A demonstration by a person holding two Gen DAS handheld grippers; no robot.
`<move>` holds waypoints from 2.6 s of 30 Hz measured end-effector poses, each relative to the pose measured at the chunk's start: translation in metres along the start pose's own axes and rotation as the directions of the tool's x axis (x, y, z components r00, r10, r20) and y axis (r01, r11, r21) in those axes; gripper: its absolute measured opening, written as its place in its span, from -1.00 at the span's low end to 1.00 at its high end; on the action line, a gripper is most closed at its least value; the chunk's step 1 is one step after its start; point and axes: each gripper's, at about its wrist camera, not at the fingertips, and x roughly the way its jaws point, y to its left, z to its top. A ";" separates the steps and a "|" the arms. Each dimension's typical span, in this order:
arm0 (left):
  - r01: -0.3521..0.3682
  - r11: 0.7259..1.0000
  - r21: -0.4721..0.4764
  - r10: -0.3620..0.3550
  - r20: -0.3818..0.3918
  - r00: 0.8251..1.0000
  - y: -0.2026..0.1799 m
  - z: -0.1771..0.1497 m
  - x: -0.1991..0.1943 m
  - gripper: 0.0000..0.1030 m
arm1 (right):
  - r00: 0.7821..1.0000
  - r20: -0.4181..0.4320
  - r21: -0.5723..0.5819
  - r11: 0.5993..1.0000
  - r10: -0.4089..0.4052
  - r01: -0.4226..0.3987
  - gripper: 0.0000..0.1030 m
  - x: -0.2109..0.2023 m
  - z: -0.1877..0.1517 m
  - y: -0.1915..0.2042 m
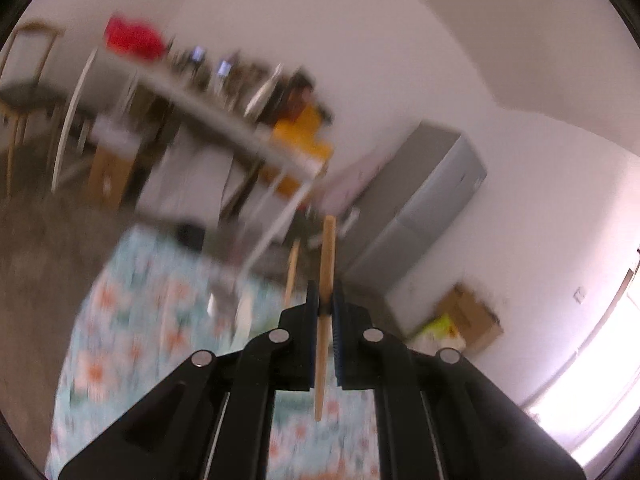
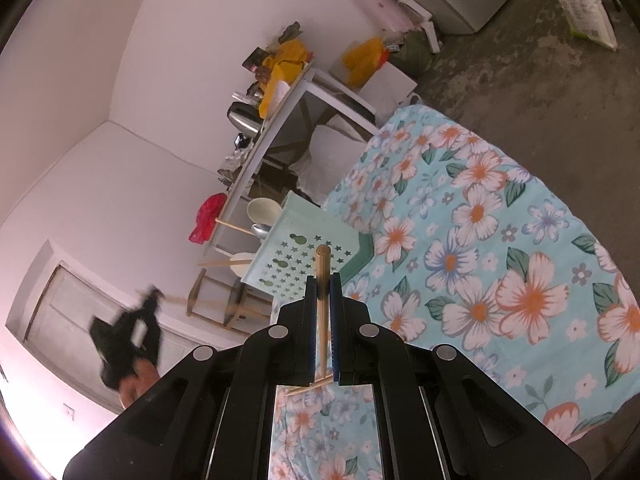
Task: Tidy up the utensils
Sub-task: 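Lift both held chopsticks upright and carry them over the green caddy, then lower the chopstick into the caddy and open the left tool, then lower the chopstick into the caddy and open the right tool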
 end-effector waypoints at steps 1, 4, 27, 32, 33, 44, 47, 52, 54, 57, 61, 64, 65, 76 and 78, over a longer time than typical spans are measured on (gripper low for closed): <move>-0.001 1.000 0.017 0.000 0.040 0.999 -0.006 0.009 0.003 -0.89 | 1.000 0.001 0.000 1.000 -0.001 0.001 -0.92 0.000 0.000 0.000; -0.020 0.999 0.050 0.014 0.125 0.992 -0.018 0.028 0.013 -0.89 | 1.000 0.006 0.000 1.000 -0.006 0.006 -0.92 -0.002 0.001 0.000; -0.042 0.999 0.012 0.043 -0.074 0.996 0.020 -0.038 0.083 -0.35 | 0.999 0.008 -0.060 0.998 -0.035 0.036 -0.92 -0.001 -0.001 0.017; -0.003 0.999 0.050 0.006 -0.058 0.998 0.005 -0.040 0.047 -0.11 | 0.999 0.030 -0.154 0.988 -0.028 0.032 -0.92 0.000 0.005 0.046; 0.006 0.998 0.058 -0.003 -0.056 0.998 0.003 -0.041 0.037 -0.05 | 0.999 0.043 -0.192 0.981 -0.020 0.028 -0.92 -0.001 0.008 0.058; -0.190 0.951 0.243 0.219 -0.097 0.971 0.014 -0.106 -0.035 0.61 | 0.979 0.177 -0.551 0.835 0.097 0.016 -0.92 0.011 0.043 0.189; -0.268 0.916 0.299 0.316 -0.127 0.940 0.024 -0.133 -0.040 0.69 | 0.979 0.181 -0.603 0.797 0.098 0.032 -0.92 0.029 0.047 0.211; -0.333 0.870 0.364 0.405 -0.142 0.903 0.035 -0.161 -0.049 0.81 | 0.976 0.210 -0.699 0.707 0.060 0.107 -0.92 0.062 0.041 0.239; -0.350 0.858 0.377 0.424 -0.132 0.896 0.040 -0.167 -0.054 0.85 | 0.973 0.229 -0.734 0.663 0.036 0.148 -0.92 0.077 0.037 0.246; -0.363 0.848 0.387 0.439 -0.128 0.889 0.042 -0.171 -0.058 0.88 | 0.968 0.251 -0.785 0.586 0.009 0.198 -0.92 0.094 0.026 0.251; -0.382 0.836 0.394 0.457 -0.117 0.882 0.044 -0.171 -0.062 0.89 | 0.968 0.244 -0.835 0.496 -0.055 0.238 -0.92 0.124 0.008 0.248; -0.386 0.836 0.391 0.459 -0.111 0.882 0.045 -0.170 -0.063 0.89 | 0.965 0.241 -0.857 0.446 -0.100 0.260 -0.92 0.139 -0.002 0.240; -0.387 0.836 0.390 0.460 -0.110 0.881 0.046 -0.170 -0.064 0.89 | 0.965 0.237 -0.861 0.435 -0.115 0.263 -0.91 0.142 -0.005 0.237; -0.380 0.835 0.398 0.462 -0.131 0.877 0.047 -0.171 -0.056 0.89 | 0.970 0.225 -0.809 0.535 -0.098 0.242 -0.72 0.111 -0.006 0.221; -0.378 0.835 0.399 0.462 -0.138 0.876 0.047 -0.172 -0.054 0.89 | 0.972 0.218 -0.787 0.573 -0.088 0.229 -0.71 0.099 -0.005 0.215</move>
